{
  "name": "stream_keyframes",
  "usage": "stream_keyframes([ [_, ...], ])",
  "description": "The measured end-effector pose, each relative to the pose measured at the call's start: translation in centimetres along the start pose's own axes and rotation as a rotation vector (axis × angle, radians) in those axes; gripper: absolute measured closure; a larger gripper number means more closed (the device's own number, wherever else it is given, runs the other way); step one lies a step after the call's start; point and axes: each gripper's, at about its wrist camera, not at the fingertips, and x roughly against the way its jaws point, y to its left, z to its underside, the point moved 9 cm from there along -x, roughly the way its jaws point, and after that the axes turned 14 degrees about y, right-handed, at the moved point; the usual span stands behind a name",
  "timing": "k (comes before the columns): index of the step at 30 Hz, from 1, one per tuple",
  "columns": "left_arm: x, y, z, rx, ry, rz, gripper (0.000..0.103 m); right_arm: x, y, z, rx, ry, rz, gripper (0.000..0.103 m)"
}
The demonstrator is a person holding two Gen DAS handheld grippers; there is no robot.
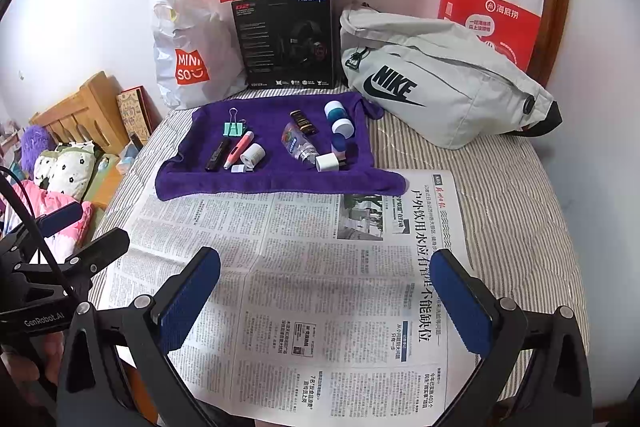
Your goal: Organize rigid objects
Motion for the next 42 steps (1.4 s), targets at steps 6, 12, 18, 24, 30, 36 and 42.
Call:
stream_keyframes([
  [6, 0.03, -0.01, 0.03, -0.002, 0.001, 0.0, 0.0, 0.15, -0.1, 0.12, 0.002, 0.001, -0.004, 0.0],
  [12, 0.05, -0.09, 0.03, 0.0, 0.0, -0.001, 0.0, 0.14, -0.08, 0.11, 0.002, 0.0, -0.004, 0.0],
  [18, 0.06, -0.12, 0.04, -0.006, 0.001, 0.002, 0.0, 0.18, -0.07, 0.12, 0.003, -0.001, -0.002, 0.0],
  [24, 0.11, -0.02, 0.09, -0.009, 0.001, 0.001, 0.0, 0.3, -0.09, 0.14, 0.001, -0.003, -0.002, 0.0],
  [30, 0.15, -0.1, 0.08, -0.005, 0.0, 0.002, 0.0, 0.31, -0.05, 0.18, 0.001, -0.002, -0.002, 0.0],
  [36, 0.18, -0.18, 0.02, -0.008, 0.0, 0.002, 0.0, 0.3, -0.07, 0.16, 0.0, -0.002, -0.001, 0.0],
  [42, 0.35, -0.03, 0.01, -0.013, -0.002, 0.003, 0.0, 0.35, -0.05, 0.18, 0.0, -0.002, -0.001, 0.0],
])
